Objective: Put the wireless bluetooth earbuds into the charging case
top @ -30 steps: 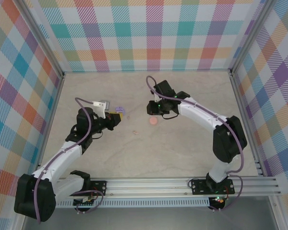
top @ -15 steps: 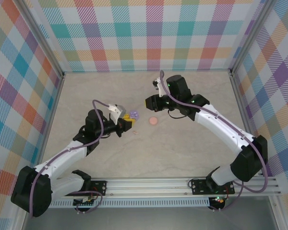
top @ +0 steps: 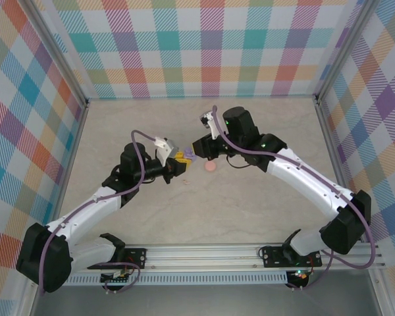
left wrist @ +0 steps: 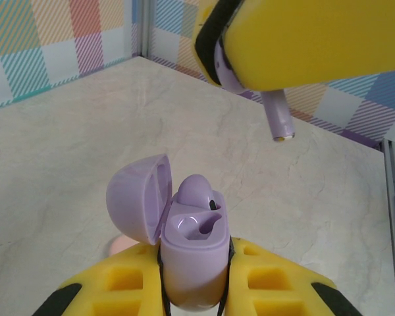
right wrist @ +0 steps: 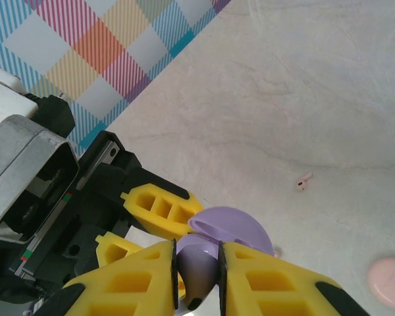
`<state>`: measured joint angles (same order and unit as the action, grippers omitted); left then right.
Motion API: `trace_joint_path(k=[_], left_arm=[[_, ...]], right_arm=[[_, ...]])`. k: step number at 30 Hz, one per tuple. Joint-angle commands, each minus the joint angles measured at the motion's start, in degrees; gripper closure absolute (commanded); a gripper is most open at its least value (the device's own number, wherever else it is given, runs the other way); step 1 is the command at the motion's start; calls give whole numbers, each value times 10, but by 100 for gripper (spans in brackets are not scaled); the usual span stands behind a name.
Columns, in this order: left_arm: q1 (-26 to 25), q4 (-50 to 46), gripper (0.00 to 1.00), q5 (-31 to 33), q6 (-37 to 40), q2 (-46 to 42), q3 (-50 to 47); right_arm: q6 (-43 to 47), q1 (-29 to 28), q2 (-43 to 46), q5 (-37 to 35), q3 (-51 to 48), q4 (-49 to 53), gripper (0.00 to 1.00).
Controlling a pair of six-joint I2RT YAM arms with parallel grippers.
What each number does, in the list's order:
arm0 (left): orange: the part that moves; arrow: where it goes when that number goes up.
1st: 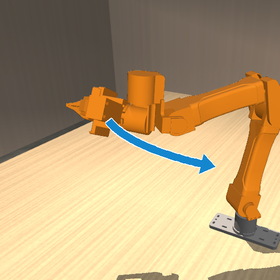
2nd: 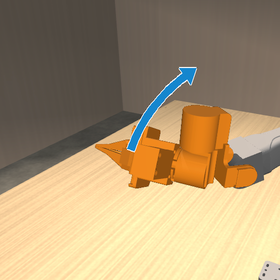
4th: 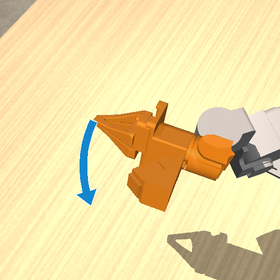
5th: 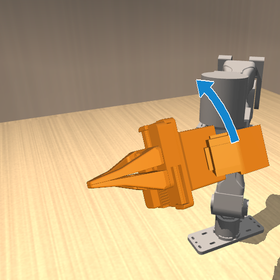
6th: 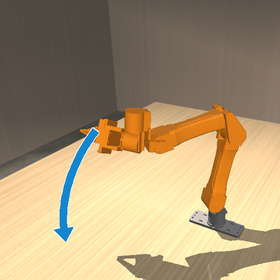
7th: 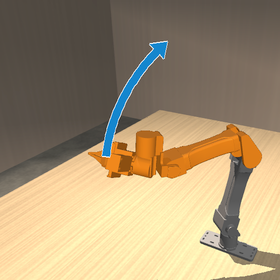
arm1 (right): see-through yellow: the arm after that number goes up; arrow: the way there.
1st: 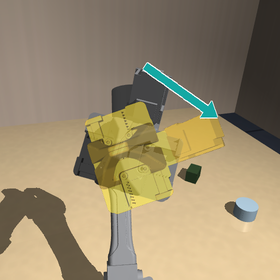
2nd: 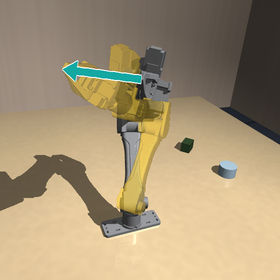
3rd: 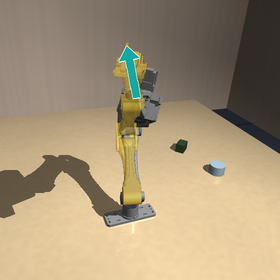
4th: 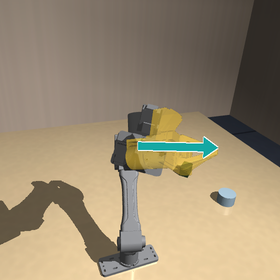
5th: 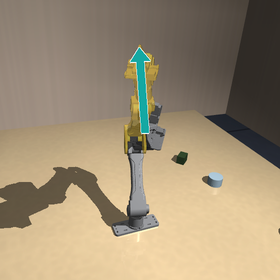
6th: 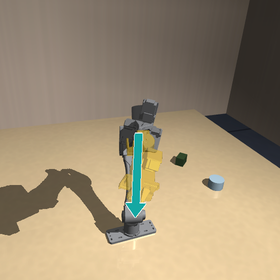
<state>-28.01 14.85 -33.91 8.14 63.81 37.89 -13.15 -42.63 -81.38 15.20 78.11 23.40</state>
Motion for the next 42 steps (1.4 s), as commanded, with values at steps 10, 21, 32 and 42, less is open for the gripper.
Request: trace_joint_path(k=[10, 21, 32, 42], left_arm=[[-6, -27, 100, -39, -34, 9, 45], [-6, -25, 100, -29, -80, 17, 62], [-6, -32, 100, -42, -86, 16, 68], [-5, -36, 100, -50, -88, 15, 69]], right_arm=[[33, -34, -11, -77, 38, 6, 79], [50, -49, -18, -129, 40, 13, 78], [52, -52, -23, -146, 43, 10, 78], [53, -55, -31, -145, 50, 15, 78]])
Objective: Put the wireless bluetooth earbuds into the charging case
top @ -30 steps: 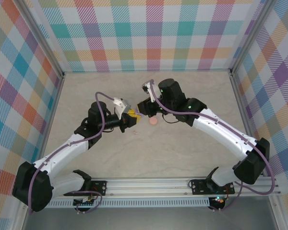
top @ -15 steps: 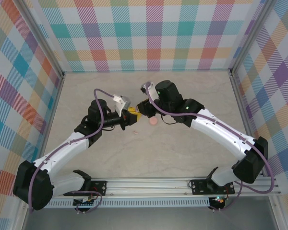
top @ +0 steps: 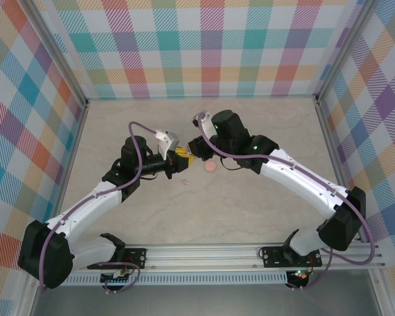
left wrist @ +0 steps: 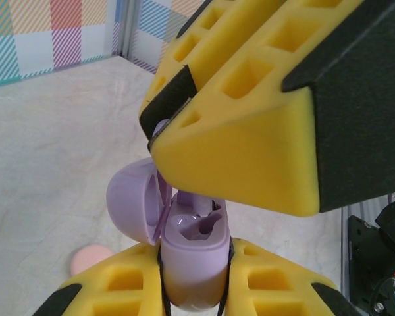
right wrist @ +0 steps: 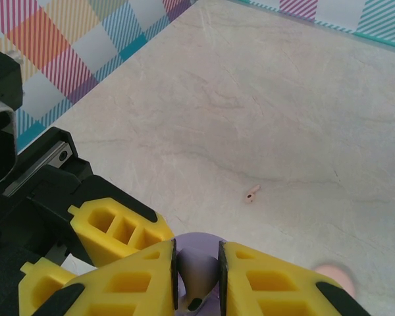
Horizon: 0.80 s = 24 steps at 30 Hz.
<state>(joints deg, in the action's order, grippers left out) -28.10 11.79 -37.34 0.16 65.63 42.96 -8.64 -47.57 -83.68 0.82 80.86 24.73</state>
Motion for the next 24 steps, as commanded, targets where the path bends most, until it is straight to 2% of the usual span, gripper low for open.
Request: trace_joint_path(k=[1, 15, 24], left_arm=[[-4, -5, 100, -16, -9, -3, 19], [-5, -4, 100, 7, -15, -6, 15], [-5, 5, 100, 4, -19, -7, 16]], right_arm=[[9, -6, -9, -1, 23, 1, 78], [17, -12, -7, -15, 17, 19, 78], [16, -13, -17, 20, 21, 33, 77]])
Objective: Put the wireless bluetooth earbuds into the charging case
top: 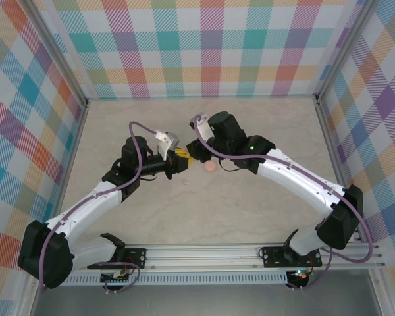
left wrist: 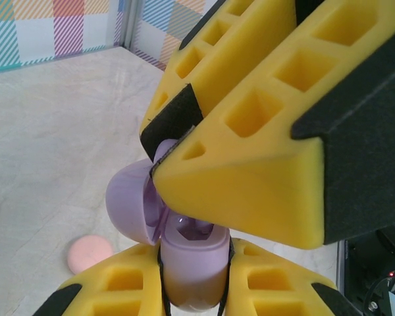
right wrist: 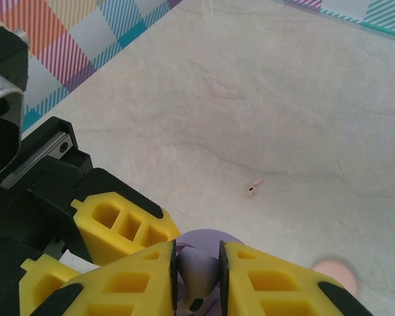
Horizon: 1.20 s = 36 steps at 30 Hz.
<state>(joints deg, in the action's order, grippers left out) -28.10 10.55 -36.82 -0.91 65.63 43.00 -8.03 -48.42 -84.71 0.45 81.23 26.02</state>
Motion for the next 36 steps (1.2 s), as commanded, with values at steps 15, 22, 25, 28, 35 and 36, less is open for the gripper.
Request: trace_joint_path(k=[15, 22, 25, 28, 35, 36], left_arm=[[-5, 23, 100, -4, -11, -10, 14], [-5, 16, 100, -12, 1, -12, 13], [-5, 12, 100, -19, 11, -16, 13], [-5, 21, 100, -33, 15, -23, 12], [-6, 40, 100, -77, 10, -40, 21], [-6, 43, 100, -84, 9, -43, 24]], right_arm=[[-3, -4, -14, 34, 24, 32, 66], [-27, -1, 2, 20, 32, 33, 53], [-54, 12, 17, 5, 30, 31, 51], [-84, 43, 29, 2, 26, 46, 51], [-105, 135, 32, 115, -13, 58, 55], [-104, 144, 30, 135, -18, 58, 58]])
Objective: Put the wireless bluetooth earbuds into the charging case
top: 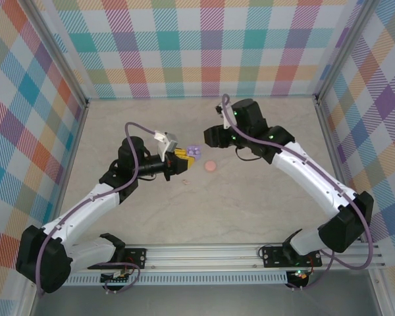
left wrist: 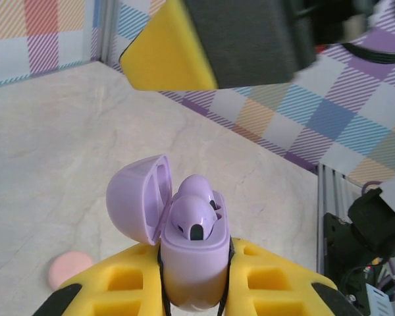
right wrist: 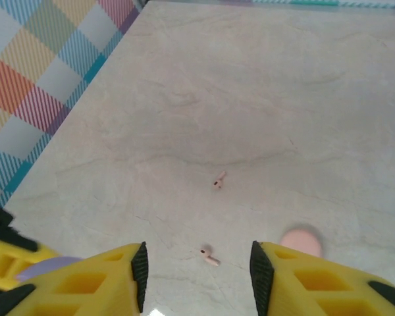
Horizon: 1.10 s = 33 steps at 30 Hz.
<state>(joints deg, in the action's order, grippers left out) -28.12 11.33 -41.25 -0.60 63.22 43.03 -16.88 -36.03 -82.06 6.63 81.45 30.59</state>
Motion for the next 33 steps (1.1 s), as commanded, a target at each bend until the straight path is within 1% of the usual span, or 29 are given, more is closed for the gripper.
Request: trace_joint_path(k=[1, 4, 8, 12, 17, 25, 30, 32, 33], left_arm=[[-8, 38, 100, -46, 6, -23, 26], [-14, 37, 100, -58, 11, -31, 35], [-19, 37, 100, -59, 16, -32, 40], [-23, 35, 100, -60, 17, -23, 47], [-26, 17, 100, -58, 13, 1, 56], [-26, -21, 100, -40, 9, 33, 63], [-26, -24, 100, -23, 4, 46, 62], [-26, -24, 100, 3, -9, 53, 63], [-26, -25, 100, 26, -19, 56, 65]], right_arm=[[-13, 26, -1, 98, -24, 10, 61], [-8, 31, -10, 139, -30, 2, 69], [-11, 31, -21, 196, -34, -18, 74], [-11, 31, -31, 243, -34, -28, 76], [-16, 31, -21, 291, -43, -59, 76], [-17, 32, 15, 268, -63, -83, 77], [-15, 32, 17, 256, -65, -76, 77], [-14, 32, 15, 222, -59, -57, 76], [-15, 31, 15, 183, -54, -39, 75]])
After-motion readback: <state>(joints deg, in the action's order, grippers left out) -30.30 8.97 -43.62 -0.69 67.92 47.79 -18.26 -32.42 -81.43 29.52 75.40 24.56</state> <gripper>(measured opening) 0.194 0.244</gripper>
